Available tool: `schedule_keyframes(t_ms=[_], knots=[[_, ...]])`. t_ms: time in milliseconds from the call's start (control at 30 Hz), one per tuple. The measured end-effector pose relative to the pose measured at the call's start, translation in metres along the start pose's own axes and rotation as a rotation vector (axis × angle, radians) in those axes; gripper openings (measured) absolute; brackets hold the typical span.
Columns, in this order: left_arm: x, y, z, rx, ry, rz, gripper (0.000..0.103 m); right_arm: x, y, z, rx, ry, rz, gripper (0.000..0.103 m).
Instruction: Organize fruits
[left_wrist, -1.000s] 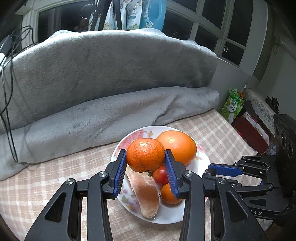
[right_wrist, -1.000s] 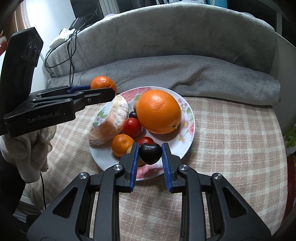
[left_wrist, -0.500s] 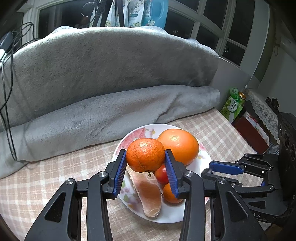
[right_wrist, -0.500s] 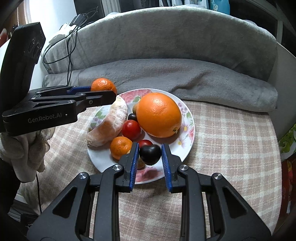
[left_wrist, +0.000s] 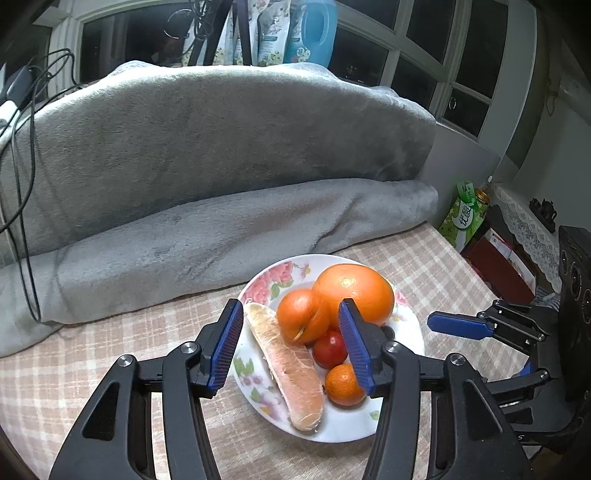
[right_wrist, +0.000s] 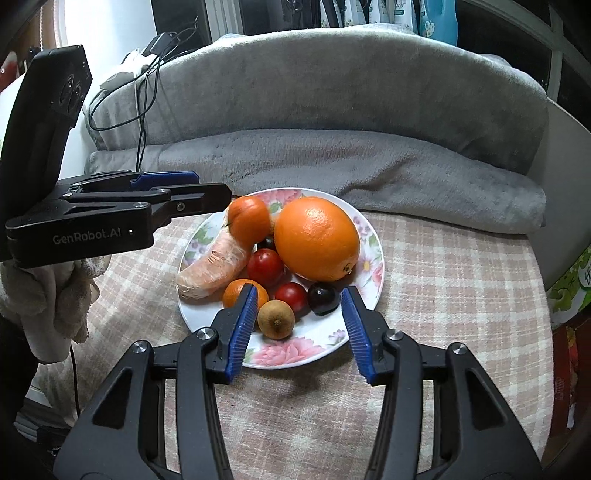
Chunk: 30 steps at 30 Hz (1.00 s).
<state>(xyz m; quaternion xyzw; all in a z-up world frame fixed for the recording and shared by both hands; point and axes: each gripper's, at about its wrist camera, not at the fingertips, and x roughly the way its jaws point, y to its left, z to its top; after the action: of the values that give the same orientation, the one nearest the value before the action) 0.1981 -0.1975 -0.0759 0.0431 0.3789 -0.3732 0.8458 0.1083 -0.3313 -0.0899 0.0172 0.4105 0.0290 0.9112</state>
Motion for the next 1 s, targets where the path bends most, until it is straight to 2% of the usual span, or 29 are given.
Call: schedule_keyframes(t_ms=[100,200,267,333,533,600,833,1000], knots=[[-0.003,0.002,-0.001,-0.006,-0.002,0.005,0.053,-0.002,0.001,0.000,-0.002,-0.007,-0.006,0.065],[-0.005,0.003,-0.002,-0.010,-0.004,0.009,0.061,-0.005,0.002,0.000,-0.004,-0.014,-0.012,0.065],[-0.007,0.004,-0.003,-0.016,-0.005,0.011,0.061,-0.007,0.002,0.000,-0.007,-0.018,-0.021,0.066],[-0.009,0.005,-0.003,-0.020,-0.006,0.014,0.061,-0.009,0.003,0.001,-0.007,-0.024,-0.027,0.077],[-0.015,0.006,-0.006,-0.033,-0.007,0.029,0.070,-0.017,0.003,0.001,0.004,-0.050,-0.039,0.091],[-0.016,0.007,-0.007,-0.039,-0.004,0.036,0.075,-0.018,0.004,0.001,0.004,-0.053,-0.045,0.092],[-0.025,0.008,-0.012,-0.063,0.003,0.058,0.076,-0.025,0.004,0.000,0.009,-0.064,-0.061,0.092],[-0.042,0.010,-0.016,-0.095,-0.033,0.075,0.076,-0.035,0.003,0.000,0.024,-0.085,-0.063,0.092]])
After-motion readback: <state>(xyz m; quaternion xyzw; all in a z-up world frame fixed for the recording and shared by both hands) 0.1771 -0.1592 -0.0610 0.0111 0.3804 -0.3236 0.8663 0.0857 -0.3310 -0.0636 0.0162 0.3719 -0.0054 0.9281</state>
